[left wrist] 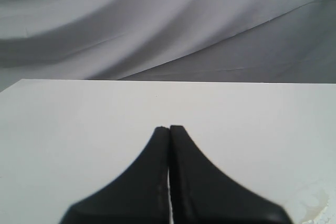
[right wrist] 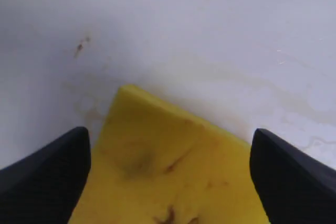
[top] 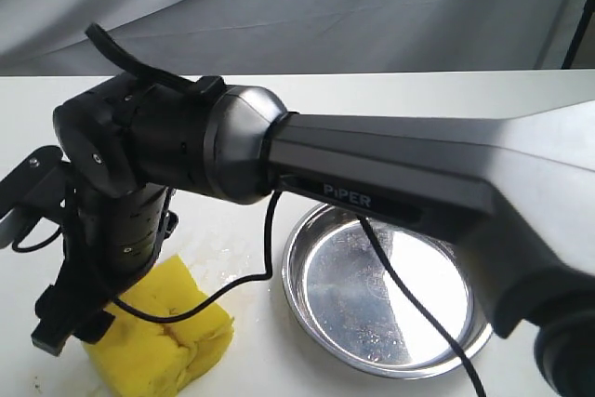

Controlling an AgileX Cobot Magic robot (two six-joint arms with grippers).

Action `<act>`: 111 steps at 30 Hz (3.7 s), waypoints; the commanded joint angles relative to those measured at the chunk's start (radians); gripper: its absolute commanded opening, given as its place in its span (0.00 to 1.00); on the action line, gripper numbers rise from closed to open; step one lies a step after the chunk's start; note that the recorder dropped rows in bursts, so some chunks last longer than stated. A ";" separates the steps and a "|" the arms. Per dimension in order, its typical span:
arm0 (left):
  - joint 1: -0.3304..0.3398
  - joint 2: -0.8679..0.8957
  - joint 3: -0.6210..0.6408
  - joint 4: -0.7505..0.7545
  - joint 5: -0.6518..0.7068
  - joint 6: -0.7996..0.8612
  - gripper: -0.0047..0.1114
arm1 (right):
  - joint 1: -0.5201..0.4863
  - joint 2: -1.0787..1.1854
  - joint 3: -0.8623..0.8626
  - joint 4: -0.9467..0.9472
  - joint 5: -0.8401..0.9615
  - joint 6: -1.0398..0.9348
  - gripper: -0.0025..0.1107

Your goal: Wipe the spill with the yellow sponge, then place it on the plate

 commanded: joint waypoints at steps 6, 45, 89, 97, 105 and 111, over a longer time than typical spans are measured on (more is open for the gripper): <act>0.002 -0.002 0.005 0.000 -0.003 -0.002 0.04 | -0.001 0.015 0.002 0.036 0.100 -0.090 0.64; 0.002 -0.002 0.005 0.000 -0.003 -0.002 0.04 | -0.001 -0.101 0.020 0.073 -0.112 -0.039 0.02; 0.002 -0.002 0.005 0.000 -0.003 -0.002 0.04 | 0.020 -0.235 0.810 -0.178 -0.986 -0.018 0.02; 0.002 -0.002 0.005 0.000 -0.003 -0.002 0.04 | -0.141 -0.235 0.810 -0.178 -0.981 -0.040 0.02; 0.002 -0.002 0.005 0.000 -0.003 -0.002 0.04 | -0.015 -0.235 0.810 -0.178 -0.968 -0.043 0.02; 0.002 -0.002 0.005 0.000 -0.003 -0.002 0.04 | 0.138 -0.235 0.810 -0.178 -0.979 -0.043 0.02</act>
